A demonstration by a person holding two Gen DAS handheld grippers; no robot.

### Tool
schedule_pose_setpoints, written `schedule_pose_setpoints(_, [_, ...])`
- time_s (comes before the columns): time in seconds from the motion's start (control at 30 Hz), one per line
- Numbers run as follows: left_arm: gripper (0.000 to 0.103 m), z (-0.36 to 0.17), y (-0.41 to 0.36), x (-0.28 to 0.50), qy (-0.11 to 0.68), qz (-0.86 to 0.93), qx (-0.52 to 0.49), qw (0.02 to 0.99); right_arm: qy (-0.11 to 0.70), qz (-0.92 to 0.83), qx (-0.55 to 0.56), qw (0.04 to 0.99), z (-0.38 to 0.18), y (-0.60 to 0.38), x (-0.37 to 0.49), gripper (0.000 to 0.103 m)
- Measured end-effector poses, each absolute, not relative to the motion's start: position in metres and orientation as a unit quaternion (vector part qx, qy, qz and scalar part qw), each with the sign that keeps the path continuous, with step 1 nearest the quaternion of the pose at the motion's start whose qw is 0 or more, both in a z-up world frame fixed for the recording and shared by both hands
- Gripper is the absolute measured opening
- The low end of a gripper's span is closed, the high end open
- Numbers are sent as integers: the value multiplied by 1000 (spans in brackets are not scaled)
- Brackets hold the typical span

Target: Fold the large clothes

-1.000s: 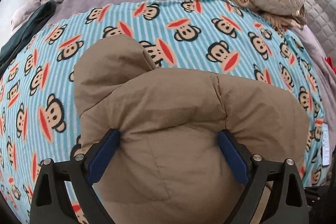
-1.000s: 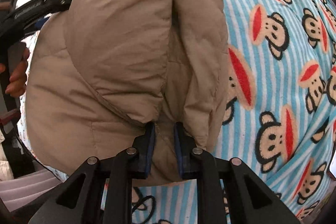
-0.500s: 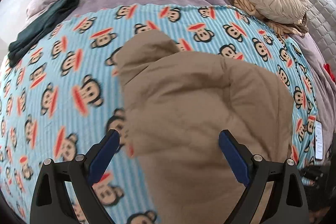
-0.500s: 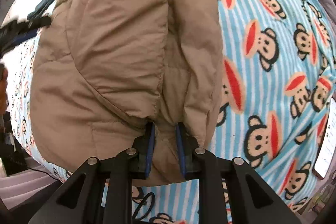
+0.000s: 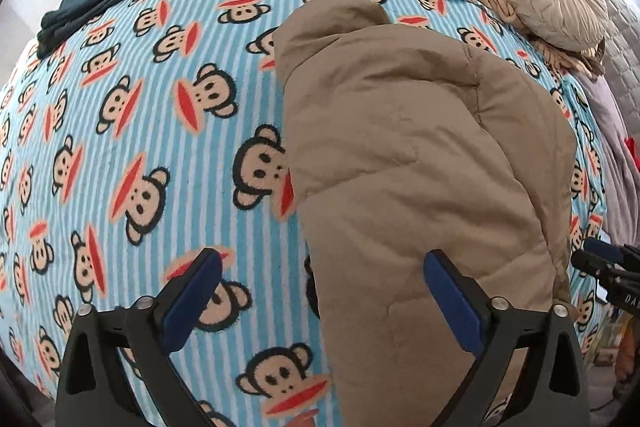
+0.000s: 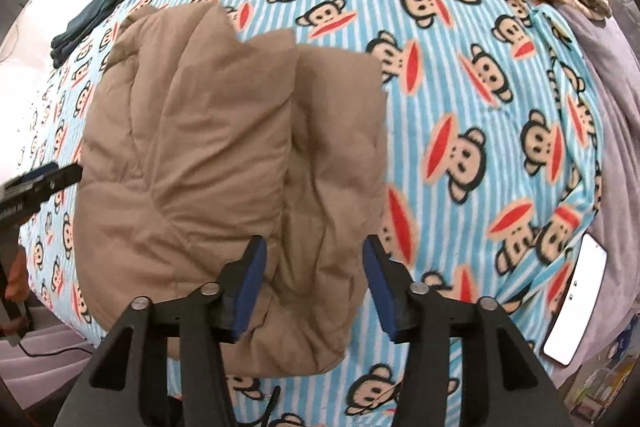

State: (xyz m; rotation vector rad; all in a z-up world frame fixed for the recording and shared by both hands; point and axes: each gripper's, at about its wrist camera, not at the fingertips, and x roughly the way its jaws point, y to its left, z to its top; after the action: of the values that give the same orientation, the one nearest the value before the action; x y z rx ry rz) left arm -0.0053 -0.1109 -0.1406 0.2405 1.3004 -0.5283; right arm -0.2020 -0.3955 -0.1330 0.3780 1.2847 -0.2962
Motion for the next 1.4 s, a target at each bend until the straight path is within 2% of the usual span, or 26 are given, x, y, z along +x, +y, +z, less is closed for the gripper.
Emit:
schedule_pose_setpoints(0.2, [102, -145, -108, -2, 604, -249, 97, 751, 594, -137, 193, 769, -137, -411, -190, 82])
schedule_pose_setpoints(0.3, [102, -147, -106, 0, 606, -253, 87, 749, 595, -133, 214, 763, -146, -420, -188, 82])
schedule_pose_setpoints(0.37, [102, -148, -103, 1, 609, -261, 76, 745, 594, -122, 242, 757, -153, -428, -188, 93])
schedule_pose_setpoints(0.57, [102, -170, -85, 18, 661, -327, -38, 674, 584, -93, 292, 752, -166, -445, -187, 94])
schedule_pose_setpoints(0.7, [102, -190, -83, 25, 681, -357, -79, 635, 583, -71, 318, 744, -177, -459, -183, 94])
schedule_pose_setpoints(1.03, [102, -221, -113, 37, 683, -401, -113, 599, 594, -5, 391, 703, -235, -479, -163, 94])
schedule_pose_setpoints(1.2, [102, -238, -118, 44, 697, -400, -142, 578, 577, 36, 461, 673, -265, -480, -153, 94])
schedule_pose_setpoints(1.4, [102, -251, -116, 43, 706, -398, -176, 558, 564, 43, 489, 664, -279, -474, -145, 94])
